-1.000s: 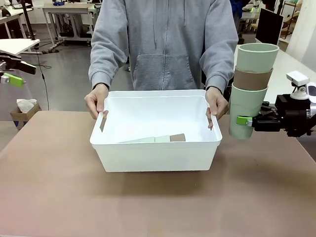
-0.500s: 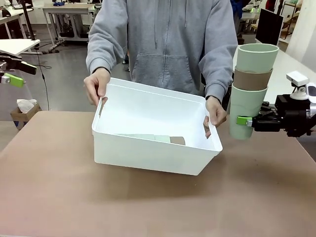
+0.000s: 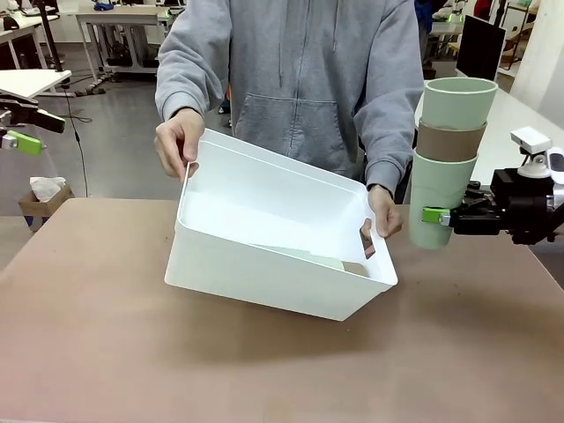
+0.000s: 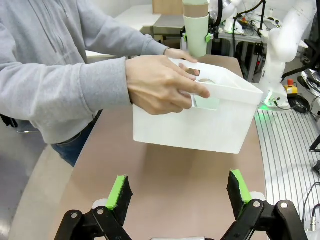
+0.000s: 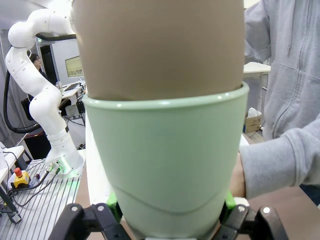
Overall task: Stack the cups and store them in the basket.
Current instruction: Place the stack of Reusable plastic cups into the Pantry Basket.
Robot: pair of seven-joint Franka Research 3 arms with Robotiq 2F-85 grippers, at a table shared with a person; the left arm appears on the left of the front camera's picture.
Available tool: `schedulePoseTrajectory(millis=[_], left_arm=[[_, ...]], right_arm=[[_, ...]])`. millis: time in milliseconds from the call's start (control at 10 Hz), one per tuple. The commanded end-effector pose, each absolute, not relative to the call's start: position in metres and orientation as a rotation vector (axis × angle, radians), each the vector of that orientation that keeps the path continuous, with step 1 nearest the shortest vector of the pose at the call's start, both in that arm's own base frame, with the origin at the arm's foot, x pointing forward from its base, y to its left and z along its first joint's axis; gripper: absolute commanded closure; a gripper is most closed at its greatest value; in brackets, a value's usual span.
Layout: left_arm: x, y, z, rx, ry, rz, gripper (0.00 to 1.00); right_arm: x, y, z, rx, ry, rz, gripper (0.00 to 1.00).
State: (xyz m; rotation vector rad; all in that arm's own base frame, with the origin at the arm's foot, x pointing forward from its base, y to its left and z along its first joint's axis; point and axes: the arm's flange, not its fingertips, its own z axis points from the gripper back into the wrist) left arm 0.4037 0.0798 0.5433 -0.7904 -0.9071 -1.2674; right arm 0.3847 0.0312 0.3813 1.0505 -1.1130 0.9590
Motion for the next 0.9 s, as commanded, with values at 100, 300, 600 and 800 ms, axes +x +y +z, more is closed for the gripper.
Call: schedulePoseTrajectory(millis=[100, 300, 600, 800], left_arm=[[0.402, 0.079, 0.547, -0.797, -0.912, -1.265, 0.0], [0.402, 0.079, 0.547, -0.797, -0.912, -1.265, 0.0], [0.402, 0.079, 0.547, -0.797, -0.912, -1.265, 0.0], [0.402, 0.079, 0.547, -0.797, -0.912, -1.265, 0.0]], right_arm=[[0.385, 0.031, 0.381, 1.051, -1.113, 0.959, 0.15], [0.391, 0.053, 0.412, 0.913, -1.111, 0.961, 0.15], [0.401, 0.109, 0.458, 0.782, -1.073, 1.018, 0.15], [0.395, 0.144, 0.48, 0.737, -1.034, 1.098, 0.15]])
